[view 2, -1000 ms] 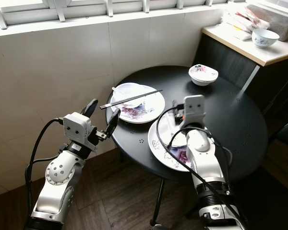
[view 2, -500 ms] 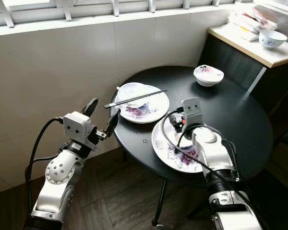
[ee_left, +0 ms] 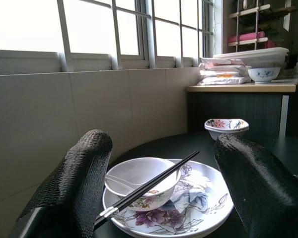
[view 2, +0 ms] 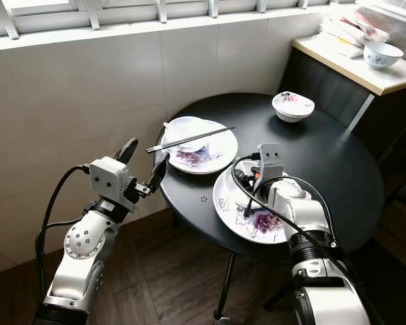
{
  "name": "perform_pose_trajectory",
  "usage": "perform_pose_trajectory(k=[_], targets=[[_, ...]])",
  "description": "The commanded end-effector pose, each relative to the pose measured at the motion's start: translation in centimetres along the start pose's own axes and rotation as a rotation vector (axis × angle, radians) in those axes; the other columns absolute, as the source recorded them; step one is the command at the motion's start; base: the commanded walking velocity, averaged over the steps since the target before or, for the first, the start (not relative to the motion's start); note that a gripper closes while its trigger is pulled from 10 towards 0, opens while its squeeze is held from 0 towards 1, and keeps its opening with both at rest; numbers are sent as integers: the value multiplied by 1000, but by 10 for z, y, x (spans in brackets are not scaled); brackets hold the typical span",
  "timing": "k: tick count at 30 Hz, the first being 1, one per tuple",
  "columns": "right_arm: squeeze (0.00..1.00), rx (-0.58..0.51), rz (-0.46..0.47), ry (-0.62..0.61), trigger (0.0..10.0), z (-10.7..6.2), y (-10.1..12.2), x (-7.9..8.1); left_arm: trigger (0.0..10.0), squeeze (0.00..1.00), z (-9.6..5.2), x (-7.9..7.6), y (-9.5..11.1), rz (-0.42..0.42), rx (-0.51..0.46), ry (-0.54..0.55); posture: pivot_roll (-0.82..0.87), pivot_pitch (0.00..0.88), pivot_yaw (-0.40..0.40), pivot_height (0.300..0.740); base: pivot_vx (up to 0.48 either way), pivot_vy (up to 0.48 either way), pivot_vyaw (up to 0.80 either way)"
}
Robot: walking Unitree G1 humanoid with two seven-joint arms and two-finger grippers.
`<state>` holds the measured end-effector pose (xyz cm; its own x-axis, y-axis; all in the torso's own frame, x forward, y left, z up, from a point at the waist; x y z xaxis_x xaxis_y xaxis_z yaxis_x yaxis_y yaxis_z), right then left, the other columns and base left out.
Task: Kitchen organization
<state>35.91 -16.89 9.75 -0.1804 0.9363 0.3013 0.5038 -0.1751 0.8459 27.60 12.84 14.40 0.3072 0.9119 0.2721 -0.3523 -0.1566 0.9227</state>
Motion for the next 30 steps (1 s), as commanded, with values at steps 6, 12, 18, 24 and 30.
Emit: perform_pose_trajectory(k=[6,12,18,24,30], targets=[[0,100,-109,40,10000,0,-10,-14,10000,0,2,-3,-3,4,13,-7,-9,0,-83,740,0,0,0],[0,156,-161,74,10000,2,-16,-18,10000,0,4,-3,-3,5,14,-7,-5,0,-88,740,0,0,0],[0,161,-159,64,10000,3,-15,-23,10000,0,3,-3,-4,7,19,-2,2,0,-90,740,0,0,0],[0,149,-148,59,0,4,-14,-25,10000,0,2,-3,-5,7,26,0,4,0,-90,740,0,0,0],[0,140,-140,50,0,5,-14,-26,10000,0,3,-3,-6,6,29,0,4,0,-89,740,0,0,0]])
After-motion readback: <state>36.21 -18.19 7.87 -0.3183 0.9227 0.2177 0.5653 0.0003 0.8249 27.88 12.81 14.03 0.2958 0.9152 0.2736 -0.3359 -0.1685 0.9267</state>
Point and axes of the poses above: a point about 5 cm out from each wrist's last joint towards the gripper, its own z axis pointing out of the wrist towards the gripper, its own y axis along the axis of the wrist's last joint, x = y × z, the point moved 1 cm from there along z, pointing out of the wrist towards the gripper, and after that the axes turned 8 degrees about z, right-handed, at the moved point
